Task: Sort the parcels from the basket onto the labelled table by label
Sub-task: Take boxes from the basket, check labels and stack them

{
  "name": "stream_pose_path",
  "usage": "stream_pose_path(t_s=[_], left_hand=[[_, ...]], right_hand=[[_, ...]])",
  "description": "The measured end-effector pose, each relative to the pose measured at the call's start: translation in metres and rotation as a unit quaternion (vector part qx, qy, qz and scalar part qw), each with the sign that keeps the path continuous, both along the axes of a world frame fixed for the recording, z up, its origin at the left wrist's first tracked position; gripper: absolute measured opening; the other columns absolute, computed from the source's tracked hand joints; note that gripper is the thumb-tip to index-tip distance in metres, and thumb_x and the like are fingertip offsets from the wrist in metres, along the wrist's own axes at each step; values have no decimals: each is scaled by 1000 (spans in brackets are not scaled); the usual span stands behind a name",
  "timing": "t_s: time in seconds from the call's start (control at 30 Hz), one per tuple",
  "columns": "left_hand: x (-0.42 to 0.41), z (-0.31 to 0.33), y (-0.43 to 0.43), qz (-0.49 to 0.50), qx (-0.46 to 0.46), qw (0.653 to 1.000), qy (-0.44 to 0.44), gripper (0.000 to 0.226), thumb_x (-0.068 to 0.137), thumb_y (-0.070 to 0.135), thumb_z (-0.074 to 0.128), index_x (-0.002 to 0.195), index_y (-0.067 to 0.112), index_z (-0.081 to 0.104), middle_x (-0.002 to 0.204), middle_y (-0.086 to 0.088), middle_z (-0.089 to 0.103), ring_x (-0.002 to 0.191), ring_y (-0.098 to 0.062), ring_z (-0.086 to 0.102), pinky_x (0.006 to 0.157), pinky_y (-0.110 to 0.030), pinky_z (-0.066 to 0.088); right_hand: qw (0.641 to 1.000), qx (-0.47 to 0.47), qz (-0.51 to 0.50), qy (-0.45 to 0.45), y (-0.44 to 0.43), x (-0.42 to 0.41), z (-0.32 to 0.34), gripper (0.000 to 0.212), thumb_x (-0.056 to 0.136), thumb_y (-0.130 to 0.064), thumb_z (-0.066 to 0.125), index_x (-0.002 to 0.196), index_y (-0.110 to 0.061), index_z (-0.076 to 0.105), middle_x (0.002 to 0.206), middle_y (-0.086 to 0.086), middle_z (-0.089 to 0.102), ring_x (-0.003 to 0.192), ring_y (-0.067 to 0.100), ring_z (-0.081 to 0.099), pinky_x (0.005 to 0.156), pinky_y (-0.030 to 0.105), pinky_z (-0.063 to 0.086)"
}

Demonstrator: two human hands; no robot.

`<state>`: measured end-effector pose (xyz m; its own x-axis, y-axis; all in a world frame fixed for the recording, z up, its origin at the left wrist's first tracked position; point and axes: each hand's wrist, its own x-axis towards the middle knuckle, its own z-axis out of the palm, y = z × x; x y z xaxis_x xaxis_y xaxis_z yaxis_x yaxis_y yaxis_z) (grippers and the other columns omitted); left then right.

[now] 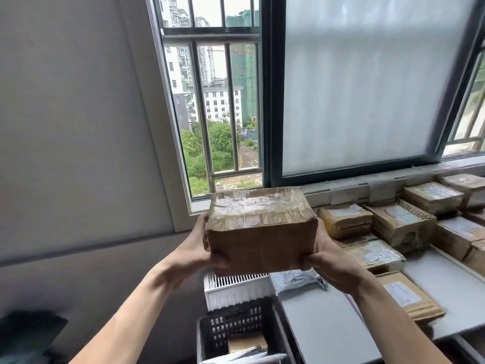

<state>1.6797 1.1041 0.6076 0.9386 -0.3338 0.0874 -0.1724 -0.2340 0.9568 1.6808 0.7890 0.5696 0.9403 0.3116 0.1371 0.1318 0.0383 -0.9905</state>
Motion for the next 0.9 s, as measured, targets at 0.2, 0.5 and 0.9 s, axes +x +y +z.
stream_pose_path(t_s=[0.2, 0.5, 0.9], left_hand=[[-3, -5, -14, 53, 36, 996, -58, 117, 53, 0, 91, 144, 42, 30, 138, 7, 51, 115, 17, 56, 88, -11, 52], [-11, -20, -28, 131, 374, 860, -321, 121, 60, 48, 84, 163, 29, 22, 151, 4, 30, 143, -20, 21, 116, -52, 29], [-23, -58, -51, 66, 423, 738, -522, 116, 63, 46, 80, 163, 27, 25, 159, -10, 26, 151, -32, 21, 117, -53, 29]], right_hand=[[994, -23, -102, 46, 13, 9, -21, 92, 72, -10, 88, 147, -37, 41, 143, -1, 59, 128, 15, 58, 97, 36, 54], [977, -62, -179, 99, 41, -12, 2, 70, 91, -37, 77, 149, -35, 37, 141, 6, 46, 117, 17, 56, 92, 45, 60], [954, 146, -120, 234, 80, -6, -6, 60, 77, -52, 67, 121, -12, 75, 117, 20, 75, 112, 42, 70, 96, 66, 53]])
